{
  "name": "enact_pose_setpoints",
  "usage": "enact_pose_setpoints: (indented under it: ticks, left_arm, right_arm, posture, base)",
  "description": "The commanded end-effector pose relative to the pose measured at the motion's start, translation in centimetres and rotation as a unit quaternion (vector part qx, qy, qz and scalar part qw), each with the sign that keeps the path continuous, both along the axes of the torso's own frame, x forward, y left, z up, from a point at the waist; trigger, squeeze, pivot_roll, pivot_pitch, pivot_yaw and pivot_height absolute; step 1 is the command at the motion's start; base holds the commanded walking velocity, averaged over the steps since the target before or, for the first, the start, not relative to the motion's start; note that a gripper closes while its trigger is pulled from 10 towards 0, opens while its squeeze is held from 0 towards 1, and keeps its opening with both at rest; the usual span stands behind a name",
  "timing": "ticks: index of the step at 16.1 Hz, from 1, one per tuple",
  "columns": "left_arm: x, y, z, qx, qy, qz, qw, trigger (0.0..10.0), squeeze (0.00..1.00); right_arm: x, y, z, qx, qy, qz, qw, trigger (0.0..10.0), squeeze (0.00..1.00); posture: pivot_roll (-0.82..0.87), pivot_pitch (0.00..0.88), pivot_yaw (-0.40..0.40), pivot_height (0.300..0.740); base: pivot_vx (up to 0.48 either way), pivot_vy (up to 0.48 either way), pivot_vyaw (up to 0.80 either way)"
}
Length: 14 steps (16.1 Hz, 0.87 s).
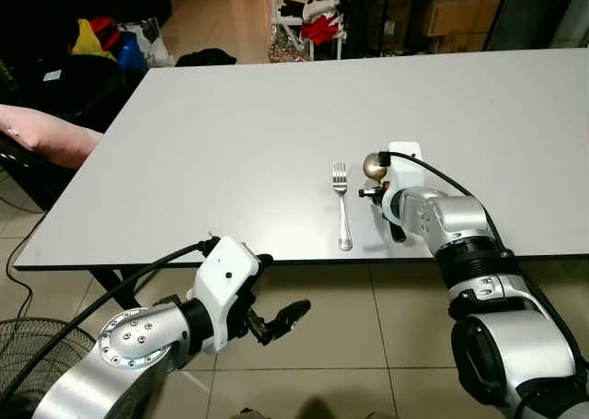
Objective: Setting the table
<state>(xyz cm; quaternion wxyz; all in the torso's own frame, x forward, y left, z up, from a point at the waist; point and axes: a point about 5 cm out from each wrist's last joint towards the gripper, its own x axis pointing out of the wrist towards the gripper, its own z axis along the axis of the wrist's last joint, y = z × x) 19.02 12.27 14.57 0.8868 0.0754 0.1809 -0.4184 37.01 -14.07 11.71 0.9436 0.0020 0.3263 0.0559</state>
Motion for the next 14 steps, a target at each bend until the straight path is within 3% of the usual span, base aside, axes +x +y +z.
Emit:
enact_pose_setpoints:
  ticks: [1,14]
  left_arm:
    - [0.3,0.1,0.5,0.006,-0.010,0.000,1.000,10.0,0.00]
    - [-0.1,-0.2,0.5,0.006,-0.006,-0.004,1.000,10.0,0.00]
  right_arm:
    - [0.1,0.2,-0.2,0.007,-0.002,0.005,1.000,10.0,0.00]
    - [0.0,1.5,-1.6,0.022,0.023,0.012,0.999,10.0,0.00]
  posture:
    - [-0.09,0.000,0.086,0.740]
    - [-0.07,0.000,0.076,0.740]
  base:
    - [0.000,0.000,0.00]
    - [0.000,0.000,0.00]
